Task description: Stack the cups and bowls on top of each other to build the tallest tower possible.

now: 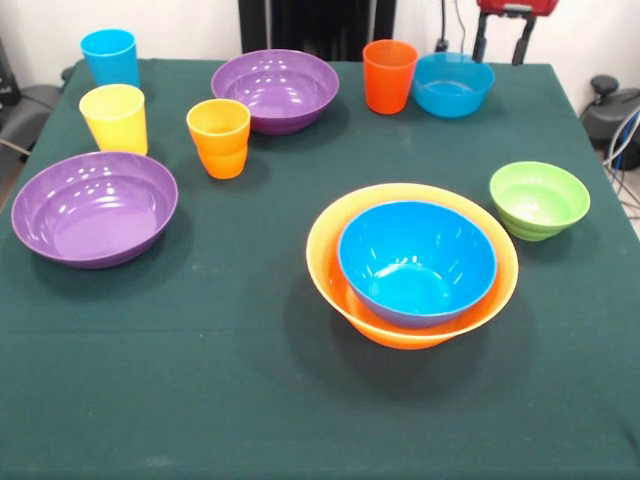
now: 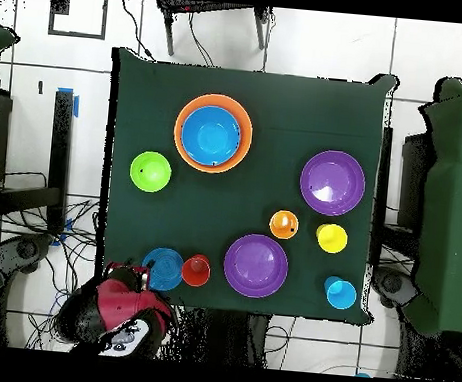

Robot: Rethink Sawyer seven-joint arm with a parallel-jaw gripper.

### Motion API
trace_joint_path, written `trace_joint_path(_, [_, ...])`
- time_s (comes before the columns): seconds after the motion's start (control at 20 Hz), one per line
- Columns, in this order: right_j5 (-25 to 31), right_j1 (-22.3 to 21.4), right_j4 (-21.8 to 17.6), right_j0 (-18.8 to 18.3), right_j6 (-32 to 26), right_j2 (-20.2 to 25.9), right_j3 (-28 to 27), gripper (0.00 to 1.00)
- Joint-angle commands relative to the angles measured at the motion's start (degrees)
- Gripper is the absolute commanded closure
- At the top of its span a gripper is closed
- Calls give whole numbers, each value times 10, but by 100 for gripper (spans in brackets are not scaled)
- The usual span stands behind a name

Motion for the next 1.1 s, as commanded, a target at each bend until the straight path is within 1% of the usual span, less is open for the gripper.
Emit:
trace_joint_path(0.05, [57,-12,19,11,96,36,12,0])
trace_joint_path(0.3, [18,9,21,9,114,54,9,0])
trace_joint_path(0.5, [-20,33,17,6,126,58,9,0])
trace_joint_path(0.6, [-29,42,20,9,128,52,5,0])
trace_joint_path(0.7, [-45,52,15,5,131,53,4,0])
trace_joint_path(0.9, [-54,61,8,-8,127,55,-5,0])
trace_joint_path(1.1, [-48,51,5,-16,127,61,4,0])
